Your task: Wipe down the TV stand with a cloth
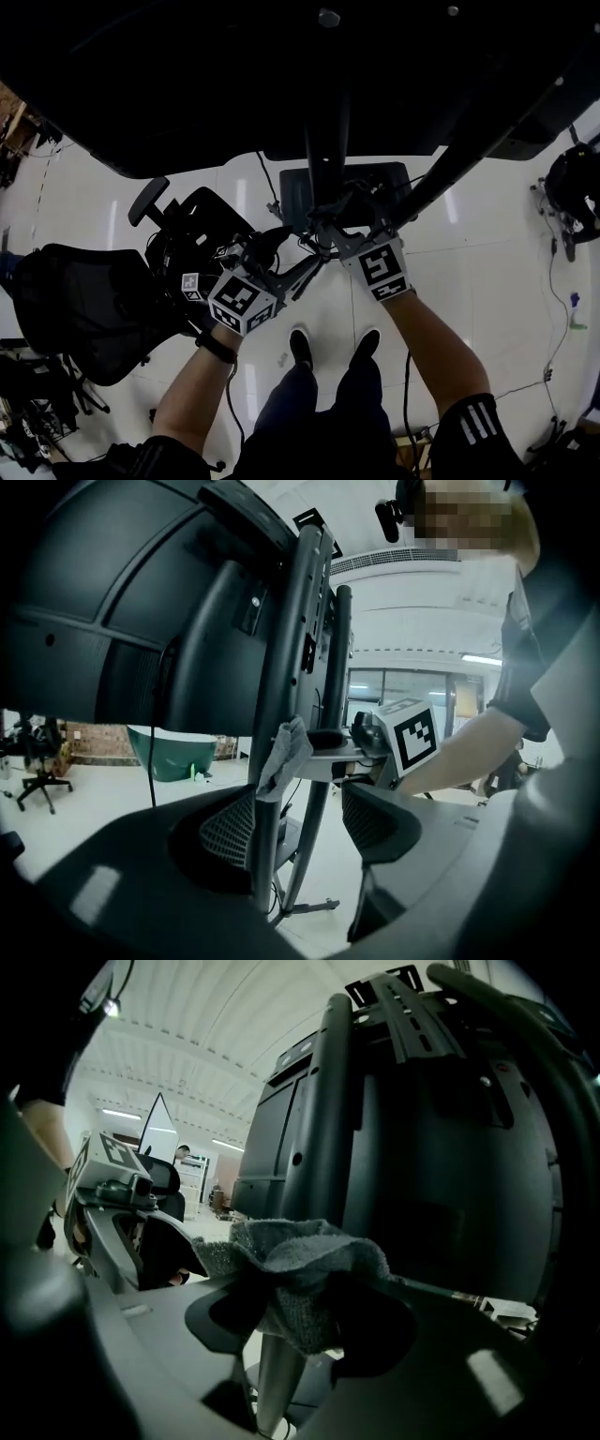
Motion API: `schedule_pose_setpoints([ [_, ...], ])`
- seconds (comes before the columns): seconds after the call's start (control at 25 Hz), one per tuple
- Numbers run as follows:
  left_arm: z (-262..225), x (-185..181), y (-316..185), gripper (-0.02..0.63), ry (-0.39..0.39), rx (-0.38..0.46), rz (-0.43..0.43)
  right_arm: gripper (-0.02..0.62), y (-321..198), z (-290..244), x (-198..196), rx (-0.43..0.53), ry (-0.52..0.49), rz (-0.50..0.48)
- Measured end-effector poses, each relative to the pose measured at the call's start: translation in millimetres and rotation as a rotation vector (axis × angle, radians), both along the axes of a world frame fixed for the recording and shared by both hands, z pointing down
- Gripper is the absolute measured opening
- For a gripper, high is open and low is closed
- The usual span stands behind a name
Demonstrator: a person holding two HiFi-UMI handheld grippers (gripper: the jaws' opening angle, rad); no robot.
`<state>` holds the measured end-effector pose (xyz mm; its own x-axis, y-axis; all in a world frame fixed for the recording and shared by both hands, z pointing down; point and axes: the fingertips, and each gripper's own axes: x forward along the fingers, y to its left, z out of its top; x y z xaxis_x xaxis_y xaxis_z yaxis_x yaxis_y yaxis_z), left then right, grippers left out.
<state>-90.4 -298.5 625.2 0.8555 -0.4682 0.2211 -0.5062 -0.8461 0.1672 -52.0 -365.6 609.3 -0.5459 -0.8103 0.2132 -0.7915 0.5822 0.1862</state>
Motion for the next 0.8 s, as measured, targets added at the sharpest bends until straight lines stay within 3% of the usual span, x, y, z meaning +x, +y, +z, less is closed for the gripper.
schedule_pose_setpoints([
  [0.8,158.9,3.0,17.3,0.313,-0.051,-0.166,-0.006,0.218,-1.7,191.0,0.7,-0.155,-0.034,0.012],
])
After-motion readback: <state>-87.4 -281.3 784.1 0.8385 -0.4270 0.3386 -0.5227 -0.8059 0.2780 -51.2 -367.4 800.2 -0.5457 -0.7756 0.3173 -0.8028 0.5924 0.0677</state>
